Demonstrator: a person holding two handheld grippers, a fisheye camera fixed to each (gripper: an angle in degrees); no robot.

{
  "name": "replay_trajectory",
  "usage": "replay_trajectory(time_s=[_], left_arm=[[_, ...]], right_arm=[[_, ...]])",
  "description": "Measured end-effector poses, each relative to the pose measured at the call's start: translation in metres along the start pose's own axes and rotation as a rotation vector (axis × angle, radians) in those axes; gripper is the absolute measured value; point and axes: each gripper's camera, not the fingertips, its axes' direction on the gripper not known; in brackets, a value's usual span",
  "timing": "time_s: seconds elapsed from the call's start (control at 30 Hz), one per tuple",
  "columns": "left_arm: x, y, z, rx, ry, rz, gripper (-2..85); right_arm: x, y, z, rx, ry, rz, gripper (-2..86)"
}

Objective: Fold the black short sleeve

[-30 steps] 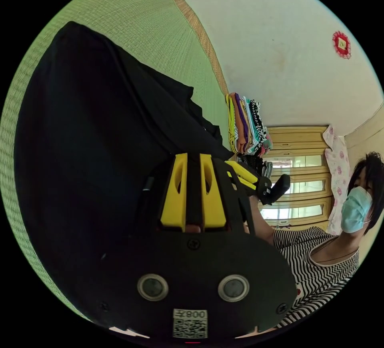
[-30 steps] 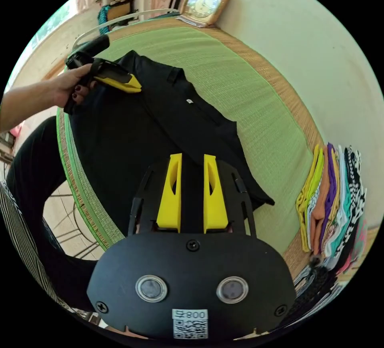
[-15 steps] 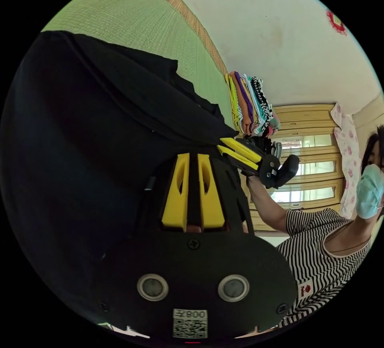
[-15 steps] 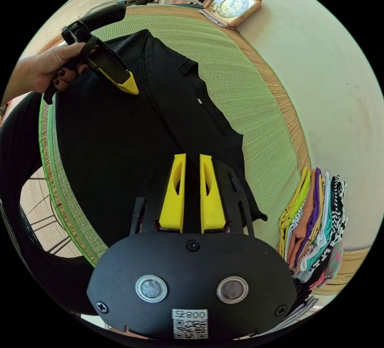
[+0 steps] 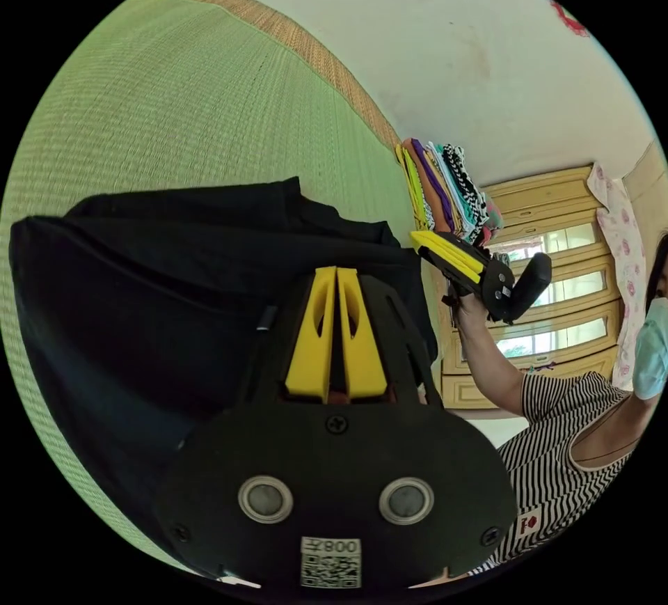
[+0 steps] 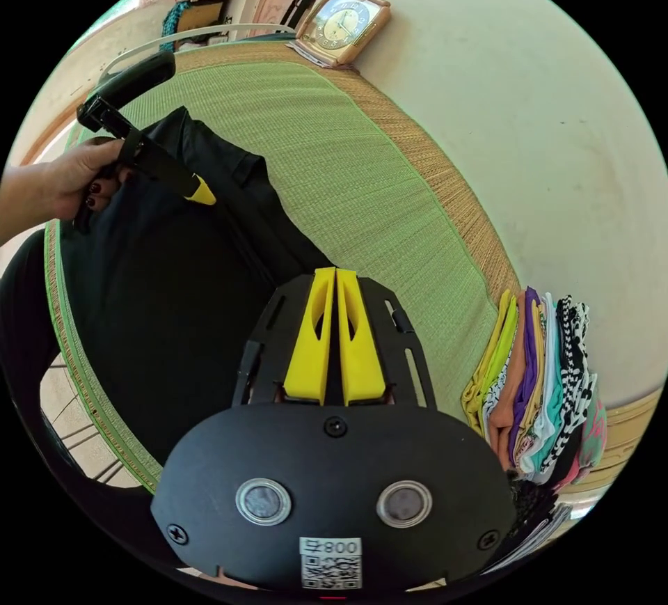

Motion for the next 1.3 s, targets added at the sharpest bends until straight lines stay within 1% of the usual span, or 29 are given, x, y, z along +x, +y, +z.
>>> replay_trajectory(time_s=[0.07,0.17,0.23,0.3,0.37,0.4,0.47,0.53,0.57,0.67,0.77,0.83,0.97,1.1,1.2,1.3], left_arm=[[0.010,-0.006,0.003,0.031,-0.011,0.028,0.7],[0.022,-0.008,0.013,0.026,-0.039,0.066,1.3],[0.027,-0.006,0.020,0.015,-0.020,0.077,1.9],[0.035,0.000,0.025,0.015,-0.011,0.105,3.0],[0.052,0.012,0.036,-0.030,-0.026,0.193,5.1],[0.057,0.015,0.040,-0.051,-0.041,0.217,5.7],[0.075,0.030,0.057,-0.136,-0.143,0.311,7.0],[0.088,0.039,0.068,-0.181,-0.224,0.376,7.5],[0.095,0.044,0.075,-0.197,-0.281,0.417,7.6],[0.110,0.052,0.086,-0.206,-0.352,0.473,7.4],[0.123,0.060,0.093,-0.199,-0.382,0.501,7.3],[0.133,0.067,0.095,-0.181,-0.401,0.527,7.0],[0.157,0.088,0.101,-0.153,-0.424,0.603,5.5],[0.158,0.094,0.120,-0.242,-0.480,0.589,3.9],[0.158,0.091,0.119,-0.213,-0.481,0.558,2.7],[0.163,0.084,0.113,-0.167,-0.535,0.560,1.9]], right_arm=[[0.006,0.000,0.003,-0.006,-0.036,0.021,2.0],[0.005,0.010,-0.001,0.021,-0.101,0.035,4.5],[-0.008,0.023,-0.005,0.033,-0.152,0.002,5.7],[-0.021,0.034,-0.006,0.030,-0.151,-0.031,6.1],[-0.035,0.043,-0.004,0.023,-0.154,-0.065,6.6],[-0.044,0.047,-0.001,0.019,-0.171,-0.095,7.0],[-0.056,0.051,0.007,-0.005,-0.166,-0.133,7.3],[-0.065,0.053,0.015,-0.022,-0.137,-0.166,7.3],[-0.066,0.053,0.016,-0.020,-0.128,-0.170,7.2],[-0.069,0.053,0.023,-0.035,-0.091,-0.180,6.4],[-0.067,0.053,0.027,-0.041,-0.078,-0.180,3.9],[-0.064,0.055,0.021,-0.013,-0.053,-0.168,1.5],[-0.052,0.053,0.012,0.005,-0.058,-0.142,0.5],[-0.034,0.046,0.004,0.015,-0.071,-0.119,0.1],[-0.019,0.041,-0.007,0.036,-0.075,-0.104,0.1],[0.000,0.035,-0.016,0.054,-0.065,-0.089,0.0]])
